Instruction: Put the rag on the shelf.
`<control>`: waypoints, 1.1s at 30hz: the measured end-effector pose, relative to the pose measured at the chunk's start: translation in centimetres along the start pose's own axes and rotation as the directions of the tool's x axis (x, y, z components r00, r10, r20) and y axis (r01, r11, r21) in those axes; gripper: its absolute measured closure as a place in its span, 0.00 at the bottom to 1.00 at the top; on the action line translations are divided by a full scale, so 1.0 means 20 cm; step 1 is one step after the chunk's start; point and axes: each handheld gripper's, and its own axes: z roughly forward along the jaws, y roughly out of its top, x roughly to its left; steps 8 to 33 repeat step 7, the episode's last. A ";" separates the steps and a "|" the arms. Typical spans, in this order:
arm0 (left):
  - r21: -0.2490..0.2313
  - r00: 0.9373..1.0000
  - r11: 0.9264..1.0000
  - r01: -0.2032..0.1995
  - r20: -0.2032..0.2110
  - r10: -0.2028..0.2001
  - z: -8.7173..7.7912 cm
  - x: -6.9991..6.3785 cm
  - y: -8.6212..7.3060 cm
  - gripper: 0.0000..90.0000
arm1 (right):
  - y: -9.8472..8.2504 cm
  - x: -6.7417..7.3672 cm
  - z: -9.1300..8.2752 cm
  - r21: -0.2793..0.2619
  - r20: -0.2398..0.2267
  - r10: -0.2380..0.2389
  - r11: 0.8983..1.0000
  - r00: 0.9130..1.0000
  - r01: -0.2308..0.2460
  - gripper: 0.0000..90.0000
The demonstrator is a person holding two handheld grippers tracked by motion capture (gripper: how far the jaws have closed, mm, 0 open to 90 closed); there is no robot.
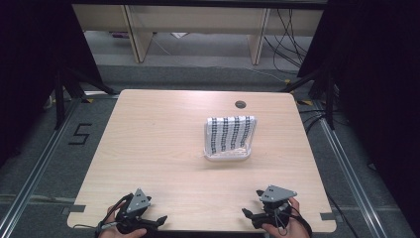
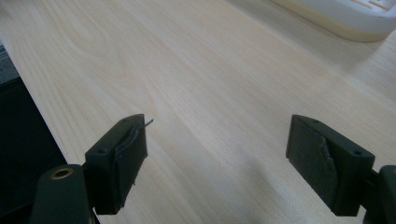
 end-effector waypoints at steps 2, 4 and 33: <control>0.000 1.000 1.000 0.006 0.000 -0.006 0.00 0.00 0.00 0.17 | 0.00 0.00 0.00 -0.004 -0.006 -0.006 1.000 1.000 0.006 0.24; 0.000 1.000 1.000 0.007 0.000 -0.007 0.01 0.00 0.00 0.17 | 0.00 -0.01 0.00 -0.002 -0.014 -0.010 1.000 1.000 0.010 0.24; -0.001 1.000 1.000 0.006 0.000 -0.006 0.01 0.00 0.00 0.17 | 0.00 -0.01 0.01 -0.004 -0.013 -0.009 1.000 1.000 0.009 0.24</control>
